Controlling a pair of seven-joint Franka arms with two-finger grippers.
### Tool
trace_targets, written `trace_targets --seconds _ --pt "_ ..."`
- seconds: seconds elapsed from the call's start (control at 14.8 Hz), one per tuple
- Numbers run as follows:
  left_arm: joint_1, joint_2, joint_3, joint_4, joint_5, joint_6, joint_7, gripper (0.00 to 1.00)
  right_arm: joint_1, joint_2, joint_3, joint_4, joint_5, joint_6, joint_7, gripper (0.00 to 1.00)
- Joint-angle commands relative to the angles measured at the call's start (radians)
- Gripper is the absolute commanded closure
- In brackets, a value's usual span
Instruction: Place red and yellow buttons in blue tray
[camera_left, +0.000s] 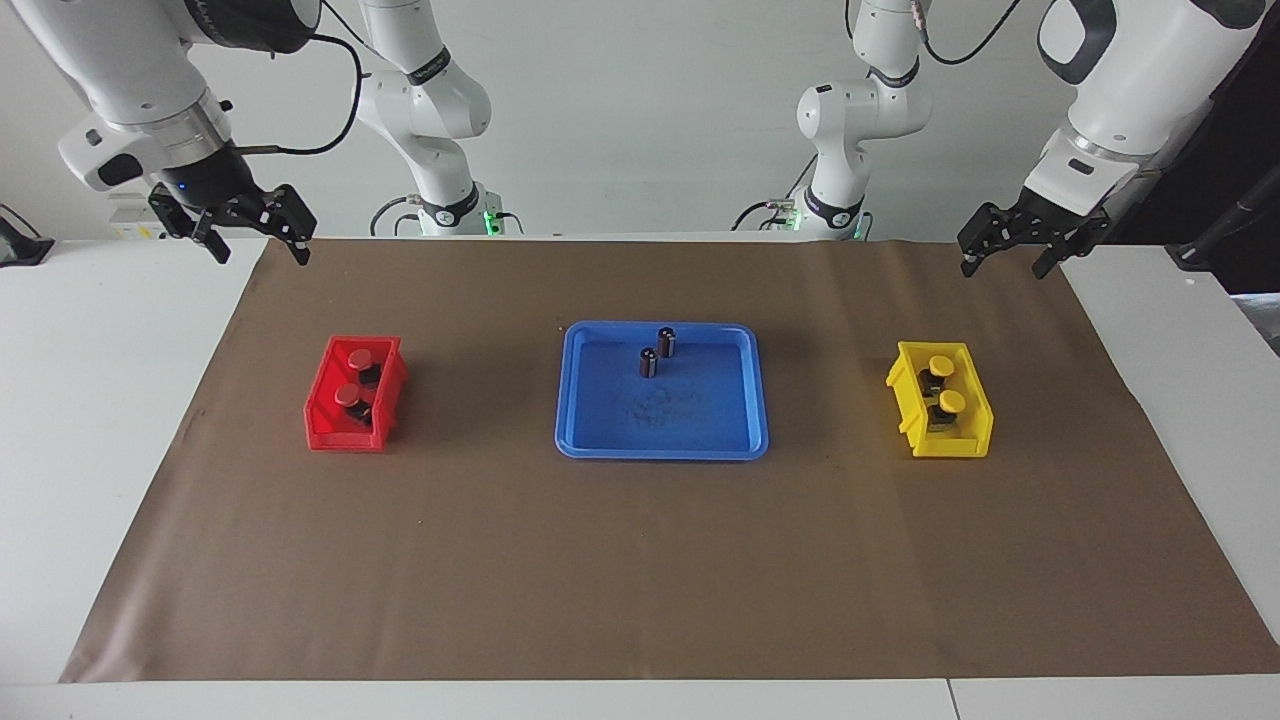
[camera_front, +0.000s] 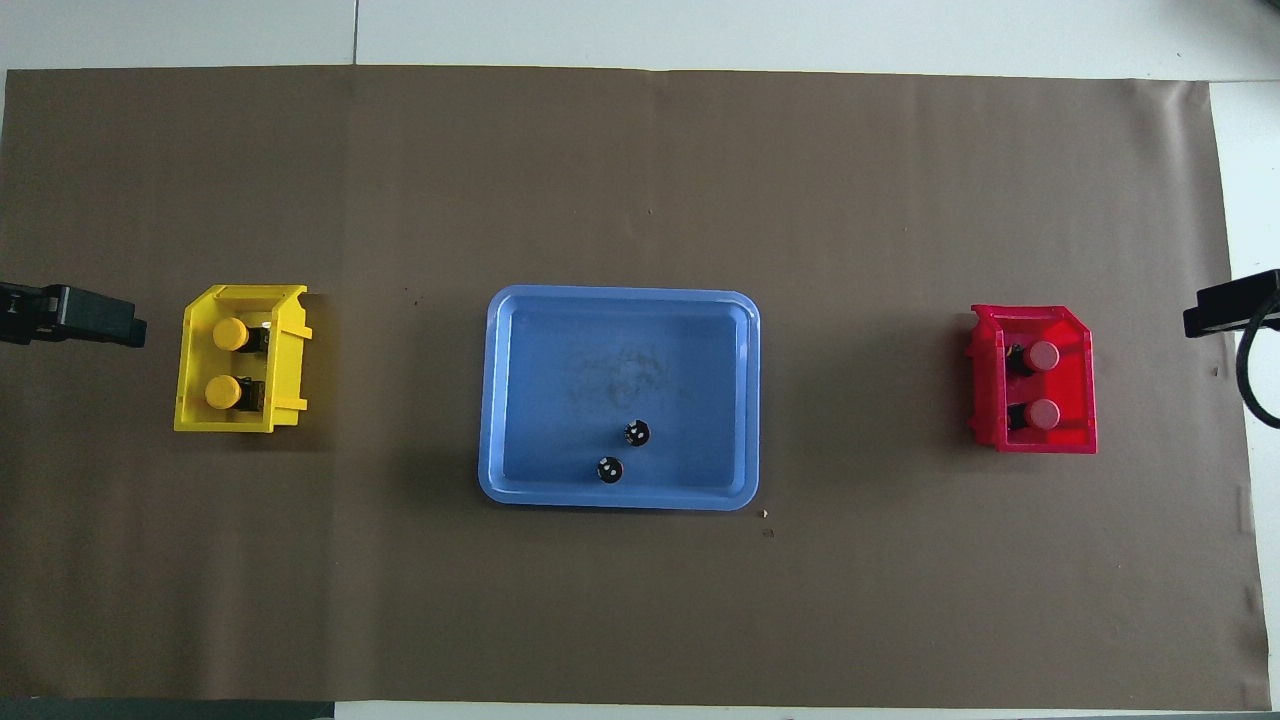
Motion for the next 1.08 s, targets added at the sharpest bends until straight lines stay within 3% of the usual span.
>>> trace_targets --seconds 0.0,0.27,0.74,1.01 --pt "-0.006 0.061 0.007 0.076 -0.008 -0.022 0.011 0.00 -0.006 -0.006 0.006 -0.003 0.013 -0.009 0.016 0.00" --pt "-0.009 0.094 0.007 0.095 -0.006 -0.022 0.011 0.00 -0.004 -0.006 0.006 -0.003 0.013 -0.008 0.016 0.00" --pt "-0.023 0.055 0.007 0.012 -0.003 -0.014 -0.002 0.00 -0.004 -0.012 0.006 -0.014 0.010 -0.011 -0.025 0.01" --pt "-0.025 0.054 0.007 0.015 -0.003 -0.020 0.000 0.00 -0.004 -0.007 0.007 -0.047 0.013 0.062 -0.045 0.12"
